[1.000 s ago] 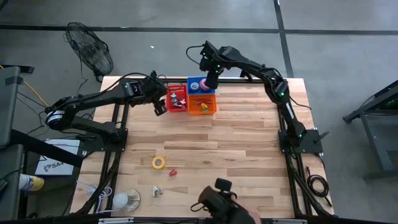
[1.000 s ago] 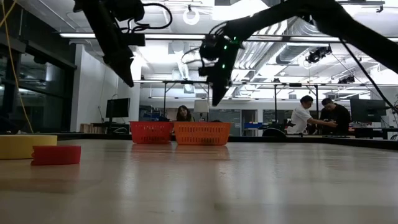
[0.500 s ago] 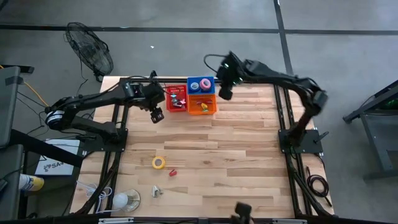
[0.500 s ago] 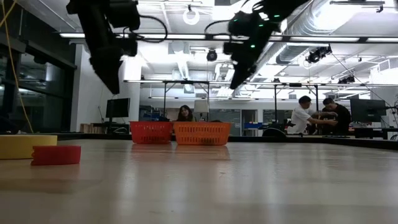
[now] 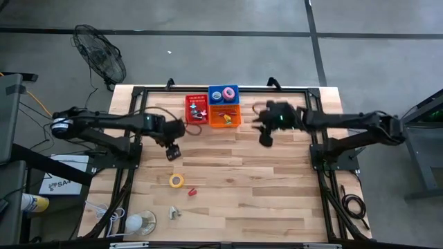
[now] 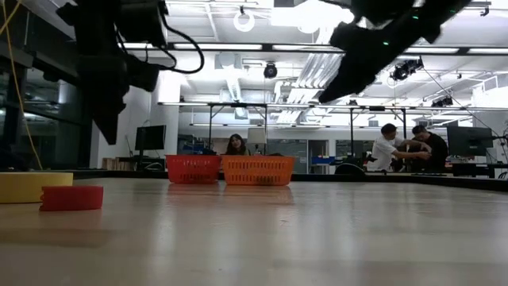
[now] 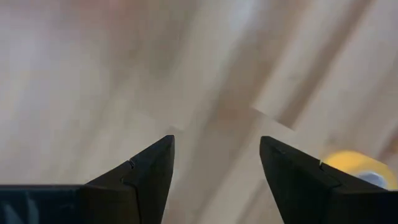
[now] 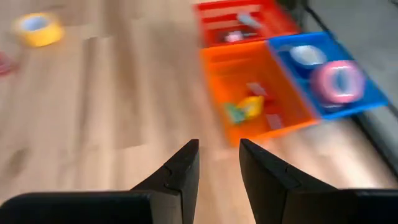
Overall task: Pick and place Stapler, Stapler remover, tape
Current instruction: Put the yellow tape into the blue bin
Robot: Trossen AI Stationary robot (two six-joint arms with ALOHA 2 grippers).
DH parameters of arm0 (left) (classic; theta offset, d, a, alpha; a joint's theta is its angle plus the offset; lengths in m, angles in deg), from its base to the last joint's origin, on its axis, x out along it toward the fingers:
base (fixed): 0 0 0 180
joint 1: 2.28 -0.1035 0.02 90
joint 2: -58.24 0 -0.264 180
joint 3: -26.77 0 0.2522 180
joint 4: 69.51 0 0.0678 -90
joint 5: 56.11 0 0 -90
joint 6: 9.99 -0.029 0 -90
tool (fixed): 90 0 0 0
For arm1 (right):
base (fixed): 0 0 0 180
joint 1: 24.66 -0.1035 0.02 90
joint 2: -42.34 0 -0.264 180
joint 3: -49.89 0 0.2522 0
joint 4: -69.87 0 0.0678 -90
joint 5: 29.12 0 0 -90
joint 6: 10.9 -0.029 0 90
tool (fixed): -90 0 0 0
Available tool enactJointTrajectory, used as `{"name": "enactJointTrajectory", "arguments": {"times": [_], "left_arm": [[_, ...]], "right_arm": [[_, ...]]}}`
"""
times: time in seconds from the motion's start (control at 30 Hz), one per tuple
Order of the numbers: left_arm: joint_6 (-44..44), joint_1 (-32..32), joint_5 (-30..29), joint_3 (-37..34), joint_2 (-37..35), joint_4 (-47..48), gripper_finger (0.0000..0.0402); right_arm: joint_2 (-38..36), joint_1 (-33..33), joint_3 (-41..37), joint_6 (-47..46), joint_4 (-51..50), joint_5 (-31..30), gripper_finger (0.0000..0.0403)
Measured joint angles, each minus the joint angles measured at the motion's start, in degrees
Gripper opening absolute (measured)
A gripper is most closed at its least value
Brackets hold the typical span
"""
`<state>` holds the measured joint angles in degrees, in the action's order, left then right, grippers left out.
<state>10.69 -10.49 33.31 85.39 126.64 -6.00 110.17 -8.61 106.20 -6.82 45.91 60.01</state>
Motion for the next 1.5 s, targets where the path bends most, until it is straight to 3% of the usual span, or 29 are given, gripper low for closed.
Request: {"name": "enactJointTrajectory", "arguments": {"times": [0.2, 0.37, 0.57, 0.77, 1.07, 1.27, 1.5], "left_arm": [[7.04, 9.23, -0.27, -0.07, 0.07, -0.61, 0.0231], [12.67, 14.80, -0.37, -0.07, 0.07, -0.78, 0.0231], [19.81, 20.74, -3.35, -0.09, 1.78, -0.76, 0.0231], [25.96, 25.60, -4.07, -0.09, 7.22, -1.95, 0.0231], [30.67, 27.85, -3.05, -0.07, 14.02, -3.08, 0.0231], [29.85, 27.74, -1.49, -0.05, 14.28, -3.99, 0.0231], [27.99, 27.74, -4.35, 3.29, 14.28, 0.08, 0.0231]], "right_arm": [[-2.15, -9.30, -10.30, -4.81, 11.03, -0.50, 0.0116], [-1.77, -15.11, -15.27, -10.32, 17.17, -2.43, 0.0159], [-1.74, -21.57, -17.73, -13.69, 21.37, -3.81, 0.0209], [-1.72, -28.74, -17.71, -15.09, 22.96, -8.75, 0.0215], [-1.72, -36.94, -17.71, -20.24, 22.98, -15.99, 0.0216], [-1.72, -40.13, -17.71, -22.04, 22.93, -19.88, 0.0216], [-1.70, -40.84, -17.71, -23.19, 22.91, -20.83, 0.0216]]}}
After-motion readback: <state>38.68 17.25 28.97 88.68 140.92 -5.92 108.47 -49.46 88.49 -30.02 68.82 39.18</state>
